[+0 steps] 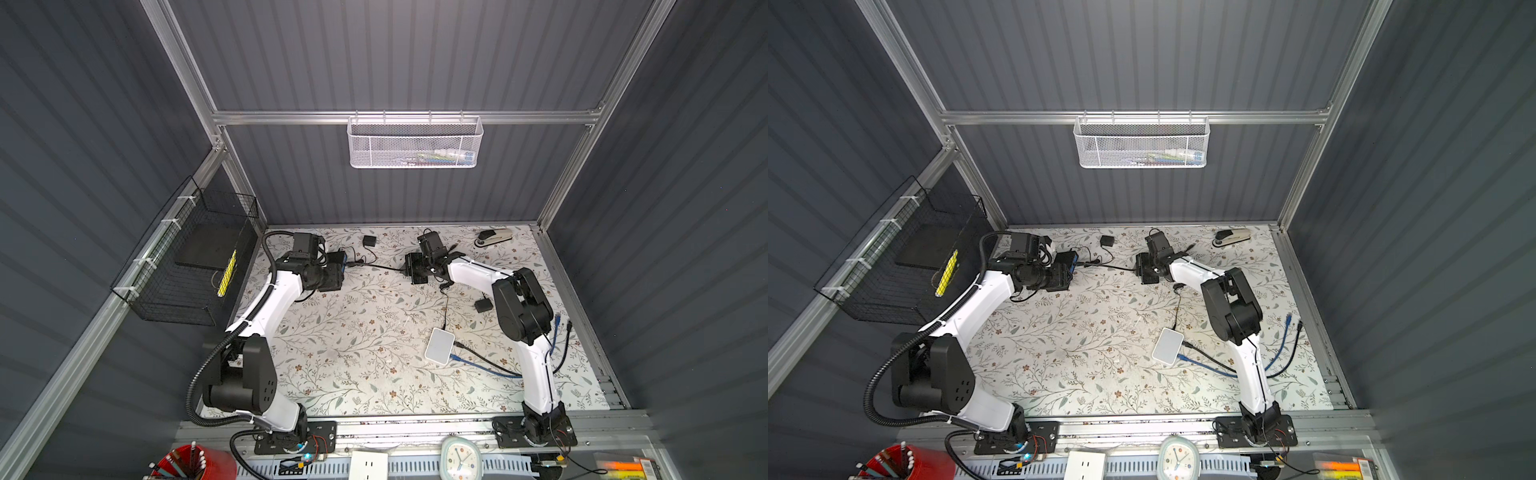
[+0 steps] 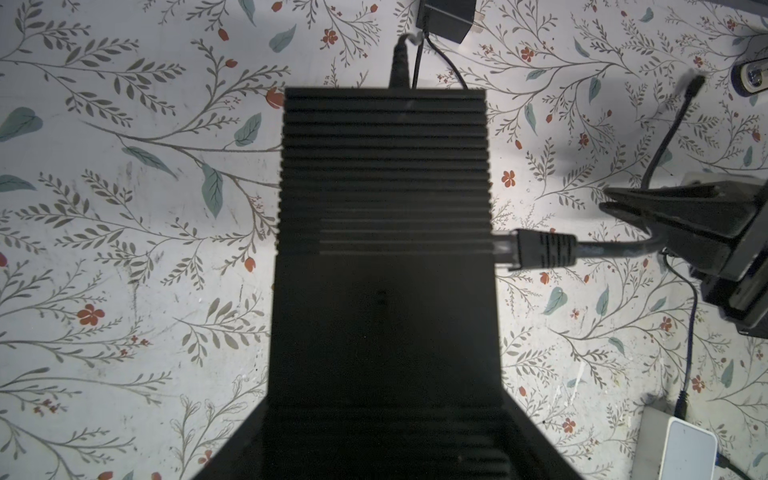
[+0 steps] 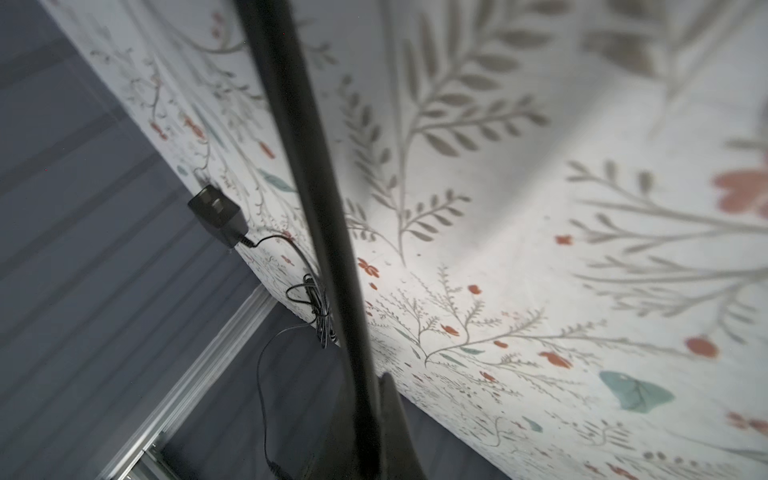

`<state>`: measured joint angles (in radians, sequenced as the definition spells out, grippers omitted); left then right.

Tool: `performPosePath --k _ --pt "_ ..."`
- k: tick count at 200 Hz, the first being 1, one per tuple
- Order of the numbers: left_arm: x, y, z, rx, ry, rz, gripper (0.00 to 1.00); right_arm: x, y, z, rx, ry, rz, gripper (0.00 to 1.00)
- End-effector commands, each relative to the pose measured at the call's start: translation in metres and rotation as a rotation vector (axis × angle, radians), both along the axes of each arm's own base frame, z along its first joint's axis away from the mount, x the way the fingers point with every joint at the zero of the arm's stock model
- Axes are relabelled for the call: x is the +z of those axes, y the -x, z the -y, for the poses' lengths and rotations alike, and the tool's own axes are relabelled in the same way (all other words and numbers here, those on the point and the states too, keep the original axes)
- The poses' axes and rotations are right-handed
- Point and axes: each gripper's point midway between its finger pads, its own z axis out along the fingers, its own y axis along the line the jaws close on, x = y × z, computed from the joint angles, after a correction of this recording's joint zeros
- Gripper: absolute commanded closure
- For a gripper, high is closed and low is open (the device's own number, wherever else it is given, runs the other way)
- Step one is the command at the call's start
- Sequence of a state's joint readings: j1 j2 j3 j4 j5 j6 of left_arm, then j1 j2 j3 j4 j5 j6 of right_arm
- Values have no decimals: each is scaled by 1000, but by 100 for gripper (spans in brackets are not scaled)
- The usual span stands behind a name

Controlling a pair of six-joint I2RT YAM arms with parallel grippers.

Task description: Insert the plug into the switch port

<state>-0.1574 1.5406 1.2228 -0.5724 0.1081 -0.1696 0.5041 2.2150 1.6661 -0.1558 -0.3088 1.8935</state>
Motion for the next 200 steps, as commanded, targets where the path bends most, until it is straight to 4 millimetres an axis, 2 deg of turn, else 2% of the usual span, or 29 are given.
performPosePath --k 1,23,34,45,74,94,108,126,142,154,176,187,200 --pt "-3 -3 -3 40 16 31 71 0 -25 15 32 76 61 100" --pt "-27 -6 -11 110 -13 35 72 -11 -37 15 79 87 62 100" --pt "-36 -7 -13 143 -39 46 72 -14 -35 5 144 62 61 100" --pt "-43 -9 -16 180 -61 59 71 -24 -36 5 175 82 53 100" --pt "-72 -6 -3 201 -105 40 68 -44 -40 9 202 114 60 100" --pt "-91 0 -1 233 -112 2 67 -48 -41 14 217 143 71 100" --pt "-100 3 -1 247 -119 -25 65 -49 -41 15 227 161 76 96" --pt "-112 8 -5 265 -143 -64 51 -52 -40 17 235 171 67 88" --pt "-119 13 -6 266 -155 -97 28 -57 -34 23 234 200 38 80" --pt "-120 15 -5 260 -145 -106 19 -58 -26 28 244 223 13 71" --pt "-111 19 -2 247 -123 -101 12 -49 -19 32 239 216 21 59" --pt "-100 21 -4 247 -126 -82 6 -39 -15 33 241 213 39 55" --pt "-81 23 -8 247 -130 -48 0 -20 -9 35 281 232 71 44"
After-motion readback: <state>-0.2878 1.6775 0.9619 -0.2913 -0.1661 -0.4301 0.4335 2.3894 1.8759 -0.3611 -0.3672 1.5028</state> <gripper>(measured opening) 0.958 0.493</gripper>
